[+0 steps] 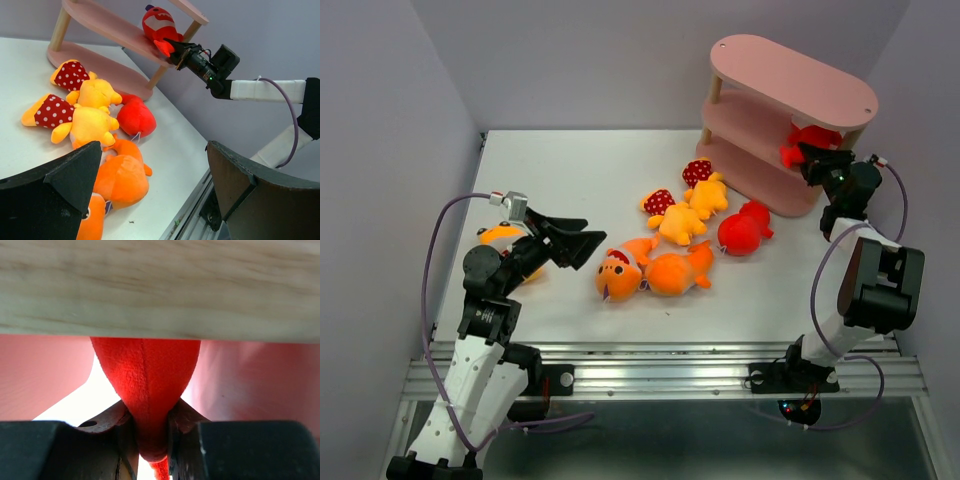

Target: Place and organize the stuffed toys onto the shelf

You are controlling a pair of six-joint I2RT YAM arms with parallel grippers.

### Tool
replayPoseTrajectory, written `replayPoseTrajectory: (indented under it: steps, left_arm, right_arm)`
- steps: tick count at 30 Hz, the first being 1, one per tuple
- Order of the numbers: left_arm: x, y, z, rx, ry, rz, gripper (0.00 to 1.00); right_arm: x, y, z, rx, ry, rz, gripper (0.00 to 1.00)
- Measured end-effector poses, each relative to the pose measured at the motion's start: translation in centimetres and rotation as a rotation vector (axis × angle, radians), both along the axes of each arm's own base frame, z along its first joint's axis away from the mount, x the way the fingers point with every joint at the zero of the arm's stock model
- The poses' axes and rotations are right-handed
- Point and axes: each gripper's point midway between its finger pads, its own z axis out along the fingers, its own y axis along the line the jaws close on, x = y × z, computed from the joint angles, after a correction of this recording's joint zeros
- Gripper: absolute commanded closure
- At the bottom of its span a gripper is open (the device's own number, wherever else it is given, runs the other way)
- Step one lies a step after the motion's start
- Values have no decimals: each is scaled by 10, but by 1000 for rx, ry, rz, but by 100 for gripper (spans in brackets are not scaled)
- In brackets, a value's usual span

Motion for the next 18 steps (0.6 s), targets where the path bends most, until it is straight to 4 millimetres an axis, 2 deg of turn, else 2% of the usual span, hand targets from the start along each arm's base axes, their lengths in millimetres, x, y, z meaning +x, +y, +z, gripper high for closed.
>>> replayPoseTrajectory:
  steps: [5,18]
  left_arm:
    - [0,0,1,-8,5,-1,2]
    - [-2,0,-1,-18,11,-1,2]
  right_arm:
    - [1,1,-3,2,-6,-32,73]
    - [3,9,3,1,-30,-41,57]
